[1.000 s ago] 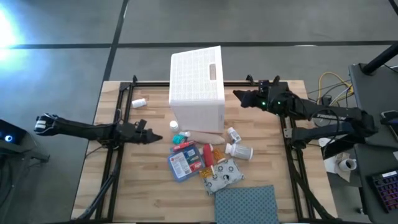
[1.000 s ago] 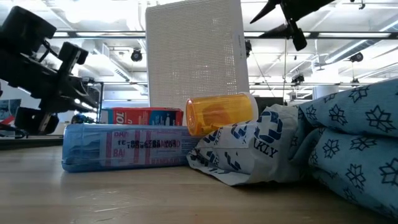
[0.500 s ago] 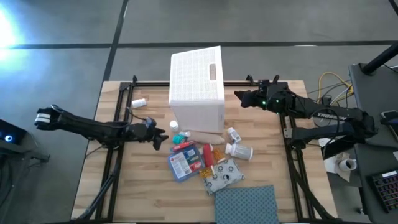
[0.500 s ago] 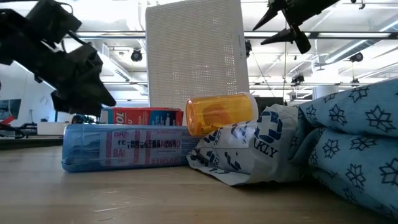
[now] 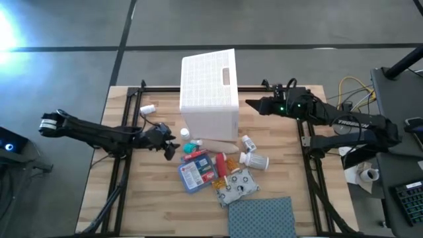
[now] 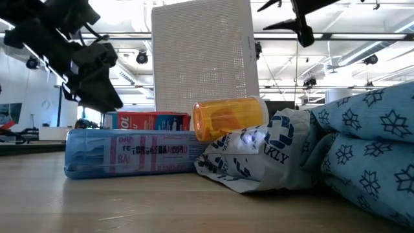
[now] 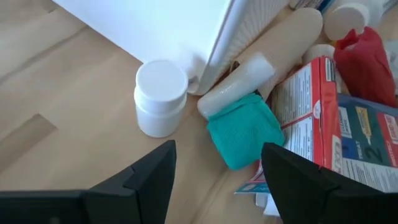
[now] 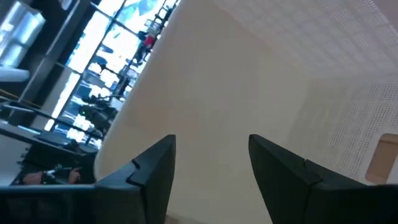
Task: Pick & place medical supplies in basket/bin
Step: Adjust the white bin
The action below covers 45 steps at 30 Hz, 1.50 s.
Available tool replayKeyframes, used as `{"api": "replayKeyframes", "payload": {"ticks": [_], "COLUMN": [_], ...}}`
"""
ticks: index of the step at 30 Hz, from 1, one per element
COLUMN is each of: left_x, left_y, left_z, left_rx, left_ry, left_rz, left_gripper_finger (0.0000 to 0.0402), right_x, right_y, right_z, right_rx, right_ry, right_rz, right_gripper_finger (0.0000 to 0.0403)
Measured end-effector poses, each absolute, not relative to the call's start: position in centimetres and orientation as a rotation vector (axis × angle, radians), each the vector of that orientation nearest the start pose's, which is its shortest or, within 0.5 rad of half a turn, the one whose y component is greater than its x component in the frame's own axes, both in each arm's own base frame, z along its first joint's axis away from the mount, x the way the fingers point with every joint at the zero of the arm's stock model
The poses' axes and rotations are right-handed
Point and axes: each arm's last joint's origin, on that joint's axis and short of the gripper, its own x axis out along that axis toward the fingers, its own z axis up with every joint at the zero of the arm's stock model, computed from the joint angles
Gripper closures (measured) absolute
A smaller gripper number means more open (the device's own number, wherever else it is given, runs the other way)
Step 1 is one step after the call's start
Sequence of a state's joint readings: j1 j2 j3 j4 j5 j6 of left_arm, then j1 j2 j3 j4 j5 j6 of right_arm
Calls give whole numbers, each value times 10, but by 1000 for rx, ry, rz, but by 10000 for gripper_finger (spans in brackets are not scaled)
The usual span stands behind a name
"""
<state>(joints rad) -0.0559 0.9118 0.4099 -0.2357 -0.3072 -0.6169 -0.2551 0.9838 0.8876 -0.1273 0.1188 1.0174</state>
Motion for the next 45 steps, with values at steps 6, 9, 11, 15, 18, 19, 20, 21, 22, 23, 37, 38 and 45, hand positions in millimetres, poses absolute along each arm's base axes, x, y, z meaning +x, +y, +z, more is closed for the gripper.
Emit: {"api": "replayKeyframes", "payload": {"ticks": [6, 9, 11, 15, 18, 19, 20, 21, 22, 23, 37, 38, 45], "left_x": [170, 168, 167, 164, 163, 163, 163, 163, 162, 162, 146, 143, 132], "left_y": [-1, -1, -1, 0, 0, 0, 0, 0, 0, 0, 5, 6, 10], "left_z": [189, 190, 191, 190, 190, 190, 191, 191, 191, 191, 203, 206, 222], "left_rx": [-447, -449, -448, -444, -439, -438, -438, -438, -436, -435, -382, -355, -235], "left_ry": [628, 619, 624, 638, 635, 635, 632, 630, 631, 629, 623, 621, 590], "left_rz": [451, 449, 450, 454, 466, 468, 469, 469, 472, 475, 612, 648, 733], "left_gripper_finger": [183, 183, 183, 183, 183, 183, 183, 183, 183, 183, 183, 183, 183], "right_x": [225, 230, 231, 232, 239, 243, 248, 252, 256, 260, 265, 266, 285], "right_y": [-62, -63, -64, -68, -75, -78, -80, -83, -86, -88, -106, -107, -118], "right_z": [349, 365, 380, 399, 398, 397, 399, 400, 401, 404, 432, 431, 419], "right_rx": [1001, 968, 960, 982, 1018, 1035, 1045, 1049, 1050, 1048, 1089, 1102, 1122], "right_ry": [35, 10, -17, 69, 234, 273, 294, 308, 316, 314, 281, 290, 307], "right_rz": [-436, -414, -401, -398, -427, -427, -416, -415, -409, -401, -423, -407, -382], "right_gripper_finger": [209, 209, 209, 209, 209, 209, 209, 209, 209, 209, 209, 209, 209]}}
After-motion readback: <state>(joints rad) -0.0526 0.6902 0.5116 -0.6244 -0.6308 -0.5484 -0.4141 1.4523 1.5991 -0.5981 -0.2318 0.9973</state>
